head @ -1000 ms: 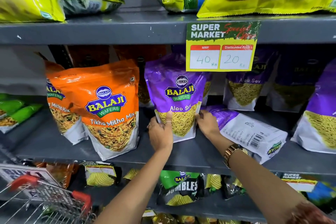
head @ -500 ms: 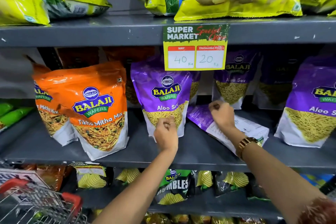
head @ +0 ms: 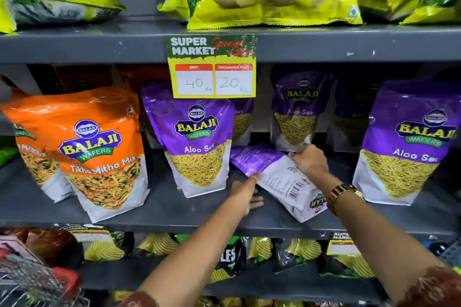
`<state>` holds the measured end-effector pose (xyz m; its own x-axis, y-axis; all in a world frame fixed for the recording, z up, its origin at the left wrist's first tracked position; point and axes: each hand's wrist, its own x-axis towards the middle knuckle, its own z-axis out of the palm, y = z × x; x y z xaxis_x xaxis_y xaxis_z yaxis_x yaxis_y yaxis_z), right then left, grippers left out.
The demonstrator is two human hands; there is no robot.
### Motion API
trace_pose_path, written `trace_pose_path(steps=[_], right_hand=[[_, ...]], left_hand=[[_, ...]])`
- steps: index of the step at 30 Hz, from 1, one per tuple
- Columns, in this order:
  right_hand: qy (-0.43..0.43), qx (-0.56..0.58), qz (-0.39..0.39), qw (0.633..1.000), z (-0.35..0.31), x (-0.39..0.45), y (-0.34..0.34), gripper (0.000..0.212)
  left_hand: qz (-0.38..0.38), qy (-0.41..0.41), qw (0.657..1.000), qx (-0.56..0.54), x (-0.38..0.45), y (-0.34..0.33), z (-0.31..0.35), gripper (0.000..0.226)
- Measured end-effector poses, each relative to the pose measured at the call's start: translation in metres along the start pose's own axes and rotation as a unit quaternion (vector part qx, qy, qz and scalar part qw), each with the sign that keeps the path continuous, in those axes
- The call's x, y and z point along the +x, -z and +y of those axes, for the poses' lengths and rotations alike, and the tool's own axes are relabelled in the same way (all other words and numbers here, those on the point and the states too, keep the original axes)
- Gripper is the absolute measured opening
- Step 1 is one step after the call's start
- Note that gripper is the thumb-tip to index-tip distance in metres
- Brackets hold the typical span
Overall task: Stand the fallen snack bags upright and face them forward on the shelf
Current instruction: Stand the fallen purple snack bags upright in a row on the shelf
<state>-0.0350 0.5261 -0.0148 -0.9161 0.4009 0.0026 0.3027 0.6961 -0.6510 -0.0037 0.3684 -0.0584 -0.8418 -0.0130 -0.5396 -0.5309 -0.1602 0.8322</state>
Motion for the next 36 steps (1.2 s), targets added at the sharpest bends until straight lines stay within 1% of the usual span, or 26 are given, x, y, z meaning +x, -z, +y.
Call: trace_pose_path(steps=[2,3,5,6,9,13,16,18,20,23,25,28,32,34,36], right_hand=[[-0.034,-0.053,-0.044,0.997,0.005,0.001,0.002,0.050],[-0.043,-0.069,-0.068,0.994,0.007,0.002,0.002,0.052],[-0.049,-0.079,-0.099,0.991,0.008,0.002,0.001,0.053],[-0.051,-0.077,-0.101,0.991,0.009,0.002,0.001,0.053],[-0.061,-0.049,-0.087,0.993,0.014,0.001,0.004,0.053],[-0.064,0.036,-0.081,0.994,0.026,0.000,0.012,0.051],[-0.075,0.145,-0.037,0.986,0.033,0.002,0.017,0.049],[-0.067,0.202,-0.005,0.977,0.034,0.002,0.020,0.038],[-0.036,0.249,0.010,0.968,0.032,0.002,0.022,0.032],[0.012,0.329,0.034,0.944,0.028,-0.001,0.024,0.033],[0.047,0.351,0.057,0.933,0.028,-0.005,0.022,0.033],[0.067,0.391,0.064,0.916,0.040,-0.012,0.008,0.031],[0.061,0.426,0.075,0.900,0.053,-0.017,-0.005,0.034],[0.061,0.420,0.089,0.901,0.053,-0.018,-0.006,0.035],[0.074,0.396,0.137,0.905,0.056,-0.022,-0.007,0.037]], left_hand=[[-0.014,0.007,1.000,-0.006,0.000,-0.012,0.000,0.044],[-0.018,0.007,1.000,-0.011,0.001,-0.016,-0.001,0.040],[-0.020,0.001,0.999,-0.025,0.003,-0.021,-0.002,0.023],[-0.019,-0.003,0.999,-0.030,0.004,-0.023,-0.002,0.015],[-0.002,-0.040,0.999,-0.028,0.001,-0.028,-0.005,0.017],[0.002,-0.106,0.994,-0.010,-0.006,-0.034,-0.007,0.007],[0.013,-0.151,0.988,0.000,-0.009,-0.037,-0.005,0.017],[0.021,-0.184,0.983,-0.003,-0.011,-0.038,0.001,0.018],[0.029,-0.226,0.974,-0.003,-0.011,-0.039,0.011,0.023],[0.052,-0.306,0.950,-0.001,-0.013,-0.042,0.029,0.039],[0.043,-0.334,0.941,-0.010,-0.012,-0.042,0.034,0.045],[0.007,-0.333,0.943,-0.006,-0.007,-0.036,0.028,0.050],[-0.024,-0.315,0.949,-0.021,0.000,-0.035,0.024,0.043],[-0.034,-0.271,0.959,-0.074,0.001,-0.036,0.030,0.038],[-0.064,-0.217,0.962,-0.152,0.000,-0.034,0.035,0.032]])
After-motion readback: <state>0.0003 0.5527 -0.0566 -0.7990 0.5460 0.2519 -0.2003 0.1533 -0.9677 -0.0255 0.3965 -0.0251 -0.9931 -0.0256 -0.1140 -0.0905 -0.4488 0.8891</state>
